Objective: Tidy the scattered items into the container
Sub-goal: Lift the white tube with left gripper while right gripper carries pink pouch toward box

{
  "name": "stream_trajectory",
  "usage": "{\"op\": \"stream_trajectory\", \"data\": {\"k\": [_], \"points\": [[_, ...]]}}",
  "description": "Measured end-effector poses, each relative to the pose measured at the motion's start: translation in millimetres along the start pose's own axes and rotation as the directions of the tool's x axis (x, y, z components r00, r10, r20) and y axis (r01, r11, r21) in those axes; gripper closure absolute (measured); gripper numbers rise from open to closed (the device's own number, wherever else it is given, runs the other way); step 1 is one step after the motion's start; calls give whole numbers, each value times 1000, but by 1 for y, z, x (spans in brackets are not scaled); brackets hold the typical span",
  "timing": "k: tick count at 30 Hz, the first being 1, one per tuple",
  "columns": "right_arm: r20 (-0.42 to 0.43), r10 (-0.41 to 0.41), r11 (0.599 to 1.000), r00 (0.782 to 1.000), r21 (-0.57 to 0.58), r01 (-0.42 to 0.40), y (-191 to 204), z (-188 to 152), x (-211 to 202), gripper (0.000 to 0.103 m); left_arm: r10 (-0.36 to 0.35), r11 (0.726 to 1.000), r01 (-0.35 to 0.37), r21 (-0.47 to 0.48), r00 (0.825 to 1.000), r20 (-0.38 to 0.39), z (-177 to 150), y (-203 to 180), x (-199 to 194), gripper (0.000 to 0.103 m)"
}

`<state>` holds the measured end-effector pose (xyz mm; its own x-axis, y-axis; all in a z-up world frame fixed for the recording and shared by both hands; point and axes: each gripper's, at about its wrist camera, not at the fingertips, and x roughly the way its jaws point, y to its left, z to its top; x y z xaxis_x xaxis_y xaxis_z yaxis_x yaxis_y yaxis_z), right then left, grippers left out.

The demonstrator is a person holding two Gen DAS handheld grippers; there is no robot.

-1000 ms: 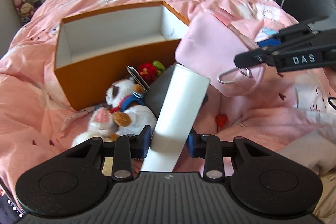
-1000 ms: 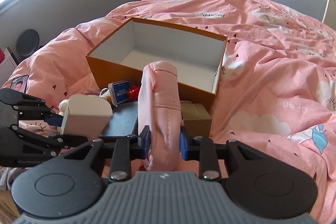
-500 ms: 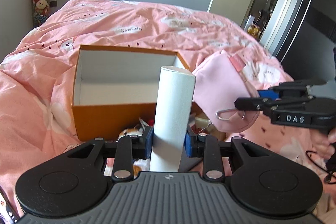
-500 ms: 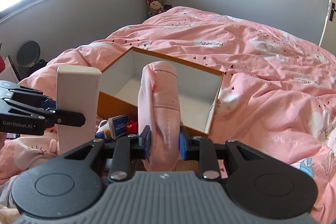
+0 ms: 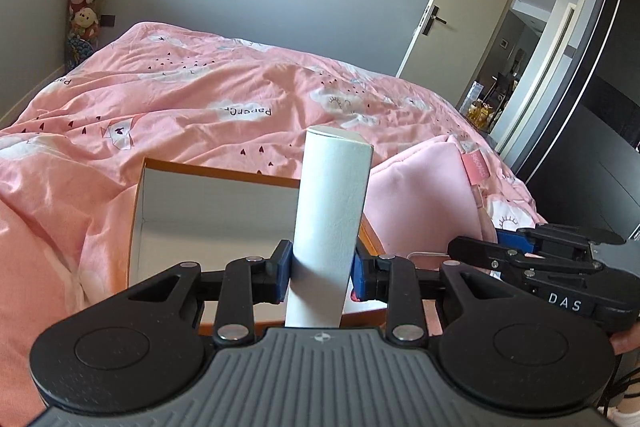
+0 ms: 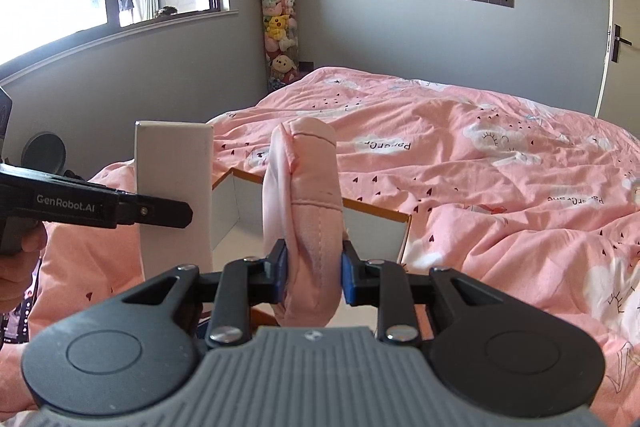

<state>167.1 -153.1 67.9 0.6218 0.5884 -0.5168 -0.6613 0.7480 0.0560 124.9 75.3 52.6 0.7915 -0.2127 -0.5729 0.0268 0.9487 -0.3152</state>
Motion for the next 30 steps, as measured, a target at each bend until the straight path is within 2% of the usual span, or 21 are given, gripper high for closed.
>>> {"op": "stream_trajectory", "data": {"k": [6,12,16,19,24,30], "points": [[22,-34,999,999,38,33,-9,9,25,74,-13,999,16,-51,999,45,22,5,24,69],[41,-72,997,997,40,70,-13,15,46,74,-16,997,19,-71,999,46,35,14,58,69],[25,-87,995,996,48,86,-16,13,60,74,-20,996,17,-86,999,-35,29,19,95,69],[-10,-100,994,995,45,100,-19,8,77,74,-43,993,30,-117,993,-112,19,27,119,69],[-75,-105,991,992,73,111,-27,-3,104,74,-72,982,32,-184,973,-219,3,41,149,69],[-47,-127,983,991,127,132,-36,-6,108,74,-138,962,52,-267,940,-313,-7,53,181,69]]}}
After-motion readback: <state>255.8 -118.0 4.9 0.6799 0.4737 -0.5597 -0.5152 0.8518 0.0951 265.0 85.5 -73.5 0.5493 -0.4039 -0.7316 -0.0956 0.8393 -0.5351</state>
